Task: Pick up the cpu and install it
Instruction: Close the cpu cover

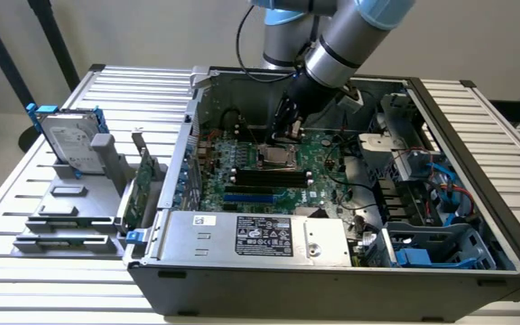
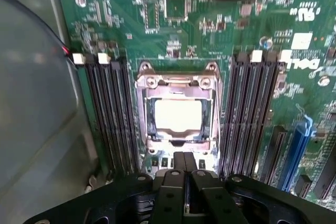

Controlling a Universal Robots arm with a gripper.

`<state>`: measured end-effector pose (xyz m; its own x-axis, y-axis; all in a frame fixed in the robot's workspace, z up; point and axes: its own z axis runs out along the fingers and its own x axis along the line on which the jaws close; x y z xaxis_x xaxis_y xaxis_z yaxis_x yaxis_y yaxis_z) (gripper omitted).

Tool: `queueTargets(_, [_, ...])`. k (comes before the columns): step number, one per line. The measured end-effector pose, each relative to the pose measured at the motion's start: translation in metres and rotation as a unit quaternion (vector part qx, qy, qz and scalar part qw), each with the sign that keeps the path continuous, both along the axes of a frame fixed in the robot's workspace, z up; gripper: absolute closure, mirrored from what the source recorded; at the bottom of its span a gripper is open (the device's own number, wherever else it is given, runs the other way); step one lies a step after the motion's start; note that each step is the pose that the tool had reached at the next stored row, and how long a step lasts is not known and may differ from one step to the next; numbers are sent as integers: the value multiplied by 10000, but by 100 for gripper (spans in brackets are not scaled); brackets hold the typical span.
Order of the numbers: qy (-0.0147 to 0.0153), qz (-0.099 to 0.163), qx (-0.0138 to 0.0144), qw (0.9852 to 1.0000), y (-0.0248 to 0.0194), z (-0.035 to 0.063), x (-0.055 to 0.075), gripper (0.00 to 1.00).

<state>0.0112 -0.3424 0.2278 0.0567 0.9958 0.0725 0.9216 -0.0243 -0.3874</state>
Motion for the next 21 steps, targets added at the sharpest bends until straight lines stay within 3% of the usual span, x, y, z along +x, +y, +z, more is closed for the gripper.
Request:
queueTargets(4, [0,1,-1,10000,-9,-65,-130,89])
queueTargets(8, [-2,1,4,10000,-9,-138,-160,89])
queueTargets(14, [-59,1,71,10000,-9,-210,-165,89])
queueTargets(21, [-92,0,144,9999,-10,-273,-177,89])
